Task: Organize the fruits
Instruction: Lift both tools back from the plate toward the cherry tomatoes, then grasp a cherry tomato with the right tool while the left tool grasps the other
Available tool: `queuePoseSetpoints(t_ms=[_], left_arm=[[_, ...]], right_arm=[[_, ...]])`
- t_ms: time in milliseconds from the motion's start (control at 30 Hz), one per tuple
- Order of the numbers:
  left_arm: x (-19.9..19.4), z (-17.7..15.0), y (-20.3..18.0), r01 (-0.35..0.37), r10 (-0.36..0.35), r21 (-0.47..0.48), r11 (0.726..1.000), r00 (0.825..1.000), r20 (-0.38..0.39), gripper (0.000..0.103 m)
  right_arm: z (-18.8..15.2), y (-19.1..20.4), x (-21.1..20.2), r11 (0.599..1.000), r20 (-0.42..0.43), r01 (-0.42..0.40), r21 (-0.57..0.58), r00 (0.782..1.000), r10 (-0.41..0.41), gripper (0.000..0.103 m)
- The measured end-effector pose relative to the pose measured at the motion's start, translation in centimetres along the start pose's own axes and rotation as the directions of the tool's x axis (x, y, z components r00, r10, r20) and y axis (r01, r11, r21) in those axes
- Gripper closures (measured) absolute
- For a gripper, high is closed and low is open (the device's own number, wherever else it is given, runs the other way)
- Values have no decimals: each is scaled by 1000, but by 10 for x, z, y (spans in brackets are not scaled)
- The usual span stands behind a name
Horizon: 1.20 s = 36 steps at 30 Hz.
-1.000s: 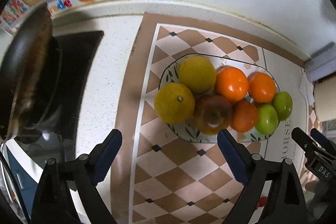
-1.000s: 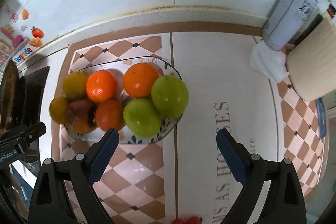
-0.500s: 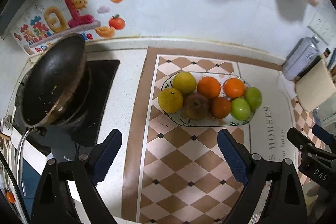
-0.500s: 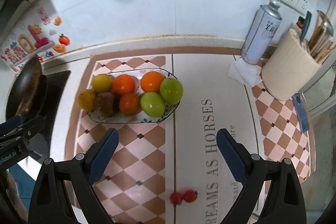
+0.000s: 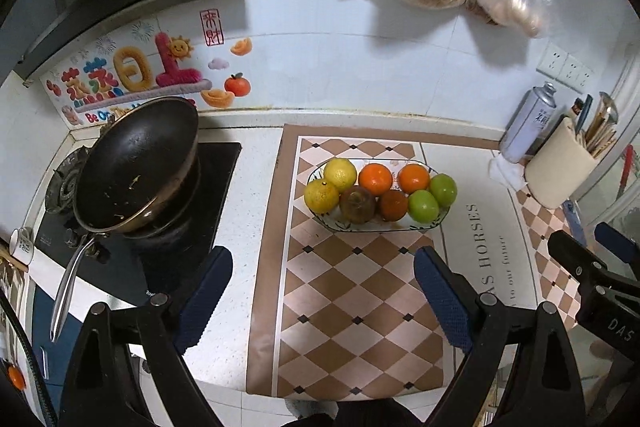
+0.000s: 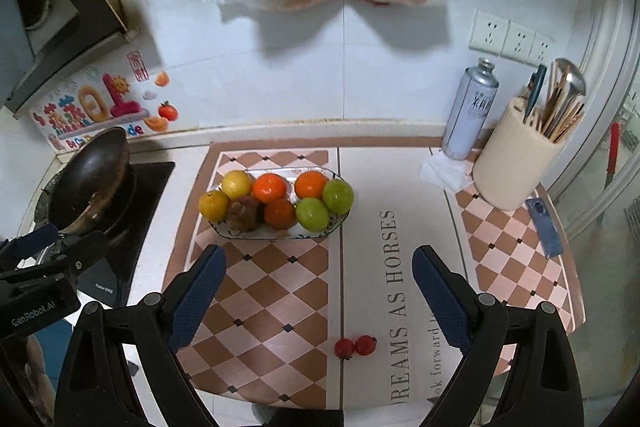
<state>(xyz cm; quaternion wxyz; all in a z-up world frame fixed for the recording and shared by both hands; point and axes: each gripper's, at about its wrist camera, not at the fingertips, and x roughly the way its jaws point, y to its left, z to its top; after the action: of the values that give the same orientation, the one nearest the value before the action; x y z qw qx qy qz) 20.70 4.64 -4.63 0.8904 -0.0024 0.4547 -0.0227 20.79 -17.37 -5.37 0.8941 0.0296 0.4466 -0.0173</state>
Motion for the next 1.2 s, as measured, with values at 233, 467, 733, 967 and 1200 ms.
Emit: queuePoseSetpoints(t_ms=[233,467,733,967,1200], left_arm=[[-31,-12,0,12,-13,12,1000,999,32,10],[-50,-20,-3,14,-15,16,1000,998,64,10],[-51,-23,-7,31,-31,9,999,998,63,10],[-12,-22,-27,3,-3,33,999,1000,9,4],[71,-35,-67,-5,26,114,994,983,-182,4]], right_arm=[[-10,7,-38,1000,47,-10,-4,999,10,5],[-18,7,-57,1000,67,-24,1,997,24,5],[-22,-2,-53,997,49,-71,35,996,69,5],[-36,-47,8,971,-86,-137,196,984,156,5],[-108,-111,131,912,-323,-91,400,917,233,31]])
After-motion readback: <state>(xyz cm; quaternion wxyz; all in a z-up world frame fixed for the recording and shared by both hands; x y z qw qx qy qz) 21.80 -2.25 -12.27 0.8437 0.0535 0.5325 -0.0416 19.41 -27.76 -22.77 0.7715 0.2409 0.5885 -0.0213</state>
